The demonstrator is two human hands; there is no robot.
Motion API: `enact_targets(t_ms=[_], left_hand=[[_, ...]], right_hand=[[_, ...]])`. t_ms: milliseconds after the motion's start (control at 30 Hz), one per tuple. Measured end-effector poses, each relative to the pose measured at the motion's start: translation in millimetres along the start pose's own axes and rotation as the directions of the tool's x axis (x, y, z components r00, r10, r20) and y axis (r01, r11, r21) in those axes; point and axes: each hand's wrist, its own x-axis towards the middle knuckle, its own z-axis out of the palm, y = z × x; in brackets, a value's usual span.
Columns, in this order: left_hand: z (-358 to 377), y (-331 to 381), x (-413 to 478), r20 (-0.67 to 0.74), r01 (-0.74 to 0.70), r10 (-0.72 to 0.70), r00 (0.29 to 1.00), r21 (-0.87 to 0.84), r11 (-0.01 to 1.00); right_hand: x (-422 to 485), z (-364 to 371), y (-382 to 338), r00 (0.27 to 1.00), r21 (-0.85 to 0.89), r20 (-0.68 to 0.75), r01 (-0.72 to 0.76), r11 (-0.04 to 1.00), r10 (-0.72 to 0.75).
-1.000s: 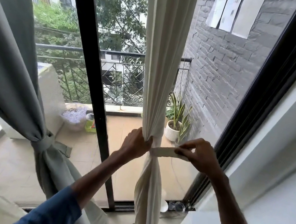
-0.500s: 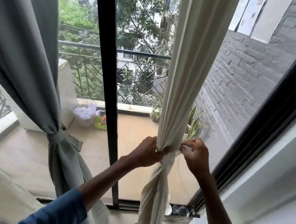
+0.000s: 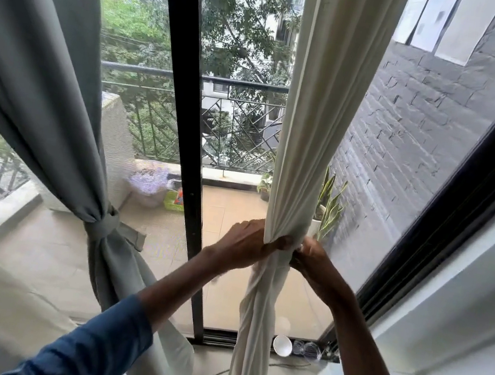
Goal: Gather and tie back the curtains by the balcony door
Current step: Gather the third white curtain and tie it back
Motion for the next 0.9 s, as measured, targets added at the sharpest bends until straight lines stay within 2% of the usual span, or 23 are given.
enact_targets(t_ms=[67,100,133,200,233,267,333,400,433,500,667,733,800,867,900], left_hand=[[-2,2,2,-0.03,0.003,0.0,1.0,0.094,0.996],[-2,4,2,-0.048,0.013,-0.008,0.999,0.113,0.993],[-2,5,2,-0.069,0.033,-0.026,0.997,0.103,0.994],[-2,4,2,-0.095,0.069,-0.066,0.993,0.024,0.997],[-2,5,3,-0.102,0.083,-0.086,0.991,-0.038,0.996],[-2,6,3,-0.108,0.089,-0.099,0.989,-0.099,0.991],[-1,11,5,-0.113,0.119,-0.136,0.984,-0.145,0.982],[-1,15,8,-0.139,0.16,-0.168,0.976,-0.063,0.985],[0,18,8,-0.147,0.18,-0.179,0.973,-0.011,0.984],[2,21,9,-0.153,0.204,-0.196,0.969,0.044,0.978],[7,30,11,-0.171,0.266,-0.249,0.953,0.08,0.961],[4,33,11,-0.18,0.303,-0.286,0.941,0.074,0.95],[-1,32,11,-0.179,0.352,-0.341,0.923,0.036,0.935],[-4,29,12,-0.165,0.41,-0.408,0.898,-0.028,0.912],[-5,27,12,-0.156,0.434,-0.439,0.885,-0.063,0.899]], right_hand=[[-1,-3,2,0.997,0.011,-0.077,-0.008,1.0,0.009],[-1,-3,3,0.987,-0.049,-0.16,0.01,0.999,-0.018],[-2,-3,4,0.962,-0.161,-0.261,0.032,0.986,-0.074],[-10,0,6,0.866,-0.373,-0.443,0.057,0.926,-0.232],[-17,4,5,0.84,-0.393,-0.462,0.094,0.915,-0.285],[-25,10,4,0.847,-0.354,-0.436,0.147,0.924,-0.302],[-39,28,2,0.919,-0.249,-0.288,0.198,0.948,-0.268],[-47,43,4,0.957,-0.293,-0.161,0.187,0.937,-0.242],[-50,48,5,0.96,-0.333,-0.143,0.184,0.925,-0.243],[-51,57,5,0.949,-0.358,-0.188,0.176,0.917,-0.255],[-43,78,9,0.87,-0.313,-0.433,0.098,0.945,-0.234],[-40,80,14,0.88,-0.203,-0.445,0.08,0.976,-0.164],[-41,77,18,0.928,0.082,-0.373,0.041,0.996,-0.008],[-45,73,19,0.962,0.362,-0.232,-0.055,0.93,0.147],[-47,71,20,0.967,0.44,-0.173,-0.091,0.893,0.184]])
